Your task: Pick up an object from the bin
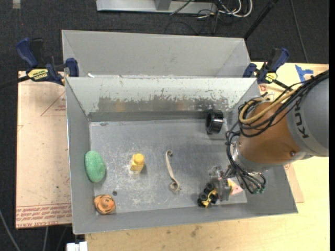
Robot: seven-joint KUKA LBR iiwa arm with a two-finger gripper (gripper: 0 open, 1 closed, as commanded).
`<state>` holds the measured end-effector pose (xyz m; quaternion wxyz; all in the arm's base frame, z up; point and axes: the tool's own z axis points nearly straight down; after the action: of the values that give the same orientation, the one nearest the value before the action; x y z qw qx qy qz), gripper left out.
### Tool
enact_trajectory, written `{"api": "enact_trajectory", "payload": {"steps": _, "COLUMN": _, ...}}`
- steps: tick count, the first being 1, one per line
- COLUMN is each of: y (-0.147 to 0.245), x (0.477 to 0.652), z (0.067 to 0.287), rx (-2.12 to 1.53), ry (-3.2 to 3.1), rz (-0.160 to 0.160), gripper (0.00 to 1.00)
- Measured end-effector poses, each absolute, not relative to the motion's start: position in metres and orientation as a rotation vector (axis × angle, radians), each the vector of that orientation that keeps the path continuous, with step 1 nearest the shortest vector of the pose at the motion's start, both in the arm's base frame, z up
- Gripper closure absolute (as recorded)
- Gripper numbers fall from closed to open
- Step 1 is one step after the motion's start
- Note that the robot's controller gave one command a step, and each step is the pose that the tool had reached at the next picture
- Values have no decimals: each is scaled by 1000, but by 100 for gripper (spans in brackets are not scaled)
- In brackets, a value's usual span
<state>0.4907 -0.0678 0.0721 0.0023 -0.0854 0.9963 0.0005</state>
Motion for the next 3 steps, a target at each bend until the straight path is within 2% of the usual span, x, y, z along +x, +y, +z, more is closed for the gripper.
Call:
{"api": "enact_trajectory", "payload": {"steps": 1, "y": -78, "x": 499, "z": 196, "rx": -258, "ry": 3128, "rz": 1, "gripper": 100}}
{"api": "enact_trajectory", "payload": {"steps": 2, "y": -78, "x": 499, "z": 196, "rx": -259, "ry": 3128, "rz": 1, "gripper": 0}}
{"api": "enact_trajectory", "payload": {"steps": 3, "y": -78, "x": 499, "z": 196, "rx": -260, "ry": 3128, "rz": 0, "gripper": 0}}
